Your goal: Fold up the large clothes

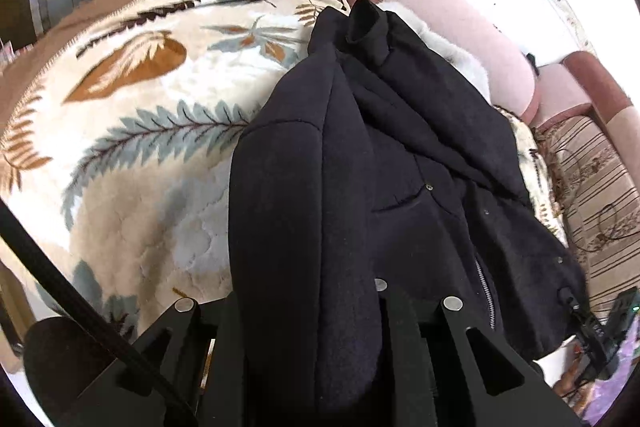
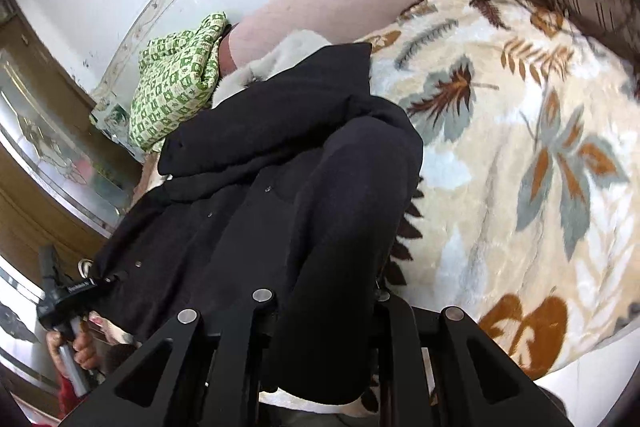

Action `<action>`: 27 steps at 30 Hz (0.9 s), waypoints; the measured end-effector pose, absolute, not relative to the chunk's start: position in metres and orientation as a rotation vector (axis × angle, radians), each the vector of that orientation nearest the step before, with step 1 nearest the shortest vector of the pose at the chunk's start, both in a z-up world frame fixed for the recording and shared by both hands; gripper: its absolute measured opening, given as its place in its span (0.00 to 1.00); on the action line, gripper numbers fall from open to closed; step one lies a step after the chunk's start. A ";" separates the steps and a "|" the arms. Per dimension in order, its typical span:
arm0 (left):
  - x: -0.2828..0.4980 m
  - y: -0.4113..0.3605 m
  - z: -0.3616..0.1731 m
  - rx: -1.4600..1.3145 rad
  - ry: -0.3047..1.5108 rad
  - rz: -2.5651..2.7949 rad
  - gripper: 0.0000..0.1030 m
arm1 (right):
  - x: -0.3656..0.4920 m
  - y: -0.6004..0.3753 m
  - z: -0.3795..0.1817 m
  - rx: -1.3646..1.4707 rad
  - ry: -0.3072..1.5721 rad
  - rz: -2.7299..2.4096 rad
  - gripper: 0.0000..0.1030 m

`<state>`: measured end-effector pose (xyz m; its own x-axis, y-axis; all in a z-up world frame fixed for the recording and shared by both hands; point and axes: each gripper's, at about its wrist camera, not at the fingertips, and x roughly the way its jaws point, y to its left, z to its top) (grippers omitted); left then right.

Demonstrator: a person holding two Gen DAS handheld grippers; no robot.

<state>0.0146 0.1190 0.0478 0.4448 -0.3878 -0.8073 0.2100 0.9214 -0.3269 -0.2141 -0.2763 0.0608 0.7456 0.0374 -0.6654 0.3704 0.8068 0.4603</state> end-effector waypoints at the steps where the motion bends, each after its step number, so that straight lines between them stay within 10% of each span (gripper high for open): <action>1: 0.015 0.117 0.049 -0.176 1.044 -0.366 0.15 | -0.213 -0.276 0.063 0.604 0.714 -0.199 0.17; 27: 0.018 0.080 0.081 0.008 0.958 -0.214 0.15 | -0.172 -0.276 0.105 0.534 0.677 -0.196 0.16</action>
